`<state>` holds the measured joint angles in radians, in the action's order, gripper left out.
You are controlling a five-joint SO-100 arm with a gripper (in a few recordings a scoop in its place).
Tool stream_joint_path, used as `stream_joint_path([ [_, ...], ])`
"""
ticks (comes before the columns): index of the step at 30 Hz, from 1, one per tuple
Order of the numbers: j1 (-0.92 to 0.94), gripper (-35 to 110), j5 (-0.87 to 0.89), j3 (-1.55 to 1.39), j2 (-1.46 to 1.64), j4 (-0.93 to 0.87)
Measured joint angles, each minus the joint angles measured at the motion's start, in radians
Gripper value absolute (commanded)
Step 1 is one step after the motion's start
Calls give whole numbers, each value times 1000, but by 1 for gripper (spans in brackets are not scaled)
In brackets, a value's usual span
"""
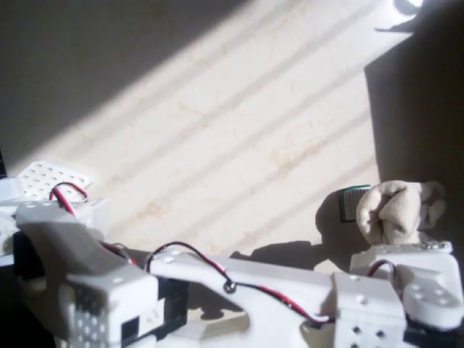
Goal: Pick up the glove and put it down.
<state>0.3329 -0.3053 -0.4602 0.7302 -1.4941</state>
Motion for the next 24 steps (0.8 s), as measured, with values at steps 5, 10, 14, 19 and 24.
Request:
stream_joint_path([
  [5,8,-1,3,0,-83,0],
  [10,14,-1,-2,18,-112,0],
  [14,15,0,-2,18,-112,2],
  [19,15,8,-2,20,-112,2],
  [24,15,22,-15,20,-109,2],
])
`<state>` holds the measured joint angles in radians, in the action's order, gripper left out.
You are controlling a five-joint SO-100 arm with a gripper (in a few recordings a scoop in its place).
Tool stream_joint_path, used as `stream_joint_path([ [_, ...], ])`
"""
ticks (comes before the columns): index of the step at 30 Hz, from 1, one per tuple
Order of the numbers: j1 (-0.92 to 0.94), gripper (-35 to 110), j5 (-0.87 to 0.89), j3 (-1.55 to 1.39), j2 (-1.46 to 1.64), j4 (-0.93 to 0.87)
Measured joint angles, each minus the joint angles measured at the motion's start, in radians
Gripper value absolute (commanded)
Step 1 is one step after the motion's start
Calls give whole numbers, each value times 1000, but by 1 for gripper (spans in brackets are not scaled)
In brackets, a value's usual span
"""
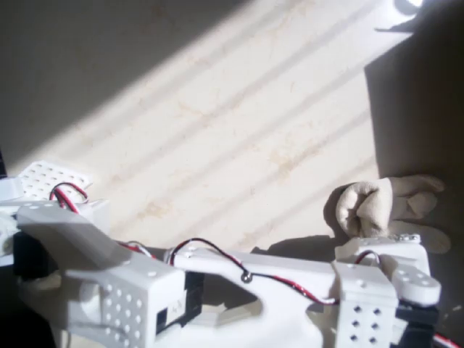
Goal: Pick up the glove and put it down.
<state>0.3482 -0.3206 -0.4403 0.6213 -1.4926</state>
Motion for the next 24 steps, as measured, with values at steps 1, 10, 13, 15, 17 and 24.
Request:
stream_joint_path([
  [1,0,24,-8,-2,2,-2],
  [10,0,26,-17,-3,75,-48],
  [13,0,26,-17,-3,127,-86],
  [15,0,26,-17,-3,186,-103],
  [17,-8,26,-17,-3,250,-117],
  [24,-121,26,-17,-3,411,-164],
])
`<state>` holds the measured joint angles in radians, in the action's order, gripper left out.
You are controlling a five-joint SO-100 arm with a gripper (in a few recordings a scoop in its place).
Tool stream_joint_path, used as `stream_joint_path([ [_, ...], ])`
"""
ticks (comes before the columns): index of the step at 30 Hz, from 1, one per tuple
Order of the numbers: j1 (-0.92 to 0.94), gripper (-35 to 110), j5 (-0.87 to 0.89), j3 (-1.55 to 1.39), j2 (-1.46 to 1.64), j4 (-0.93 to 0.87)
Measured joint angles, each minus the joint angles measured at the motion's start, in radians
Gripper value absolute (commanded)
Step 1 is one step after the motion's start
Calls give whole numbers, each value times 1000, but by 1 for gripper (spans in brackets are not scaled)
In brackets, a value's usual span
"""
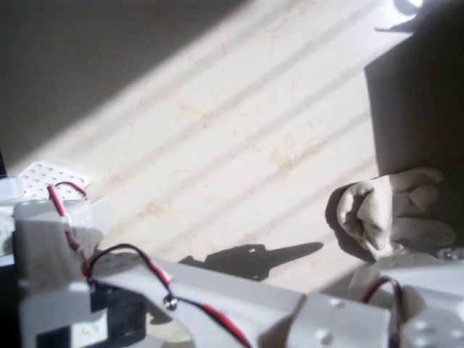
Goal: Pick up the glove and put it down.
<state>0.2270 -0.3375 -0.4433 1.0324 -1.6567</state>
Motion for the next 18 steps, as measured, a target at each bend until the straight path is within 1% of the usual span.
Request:
stream_joint_path([
  [10,-242,26,6,0,15,-5],
  [13,-273,26,28,0,3,-5],
  [18,-281,26,92,0,-120,6],
])
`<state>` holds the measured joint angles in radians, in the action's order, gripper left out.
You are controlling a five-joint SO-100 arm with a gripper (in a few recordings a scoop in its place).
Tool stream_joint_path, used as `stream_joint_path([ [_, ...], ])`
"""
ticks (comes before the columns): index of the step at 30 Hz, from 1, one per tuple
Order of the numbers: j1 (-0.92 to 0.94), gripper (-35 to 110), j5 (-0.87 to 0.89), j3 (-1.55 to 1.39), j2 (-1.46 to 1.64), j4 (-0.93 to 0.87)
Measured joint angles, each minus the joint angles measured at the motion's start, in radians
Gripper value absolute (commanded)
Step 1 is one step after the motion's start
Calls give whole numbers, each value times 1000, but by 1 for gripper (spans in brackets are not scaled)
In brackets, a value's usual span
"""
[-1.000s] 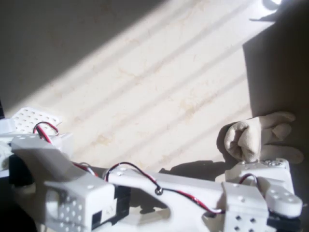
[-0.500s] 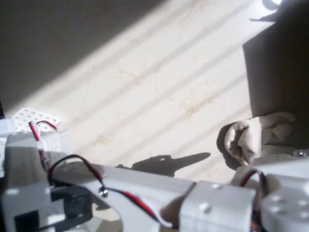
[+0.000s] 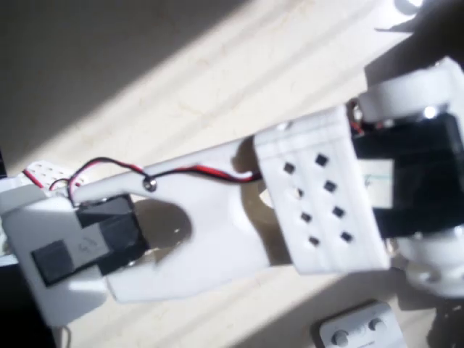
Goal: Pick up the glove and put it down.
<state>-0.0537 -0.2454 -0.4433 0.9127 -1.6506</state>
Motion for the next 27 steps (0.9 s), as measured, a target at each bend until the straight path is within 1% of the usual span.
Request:
stream_joint_path([
  [9,0,26,12,0,-186,153],
  [17,0,26,12,0,-314,167],
  [27,0,24,12,0,-319,167],
])
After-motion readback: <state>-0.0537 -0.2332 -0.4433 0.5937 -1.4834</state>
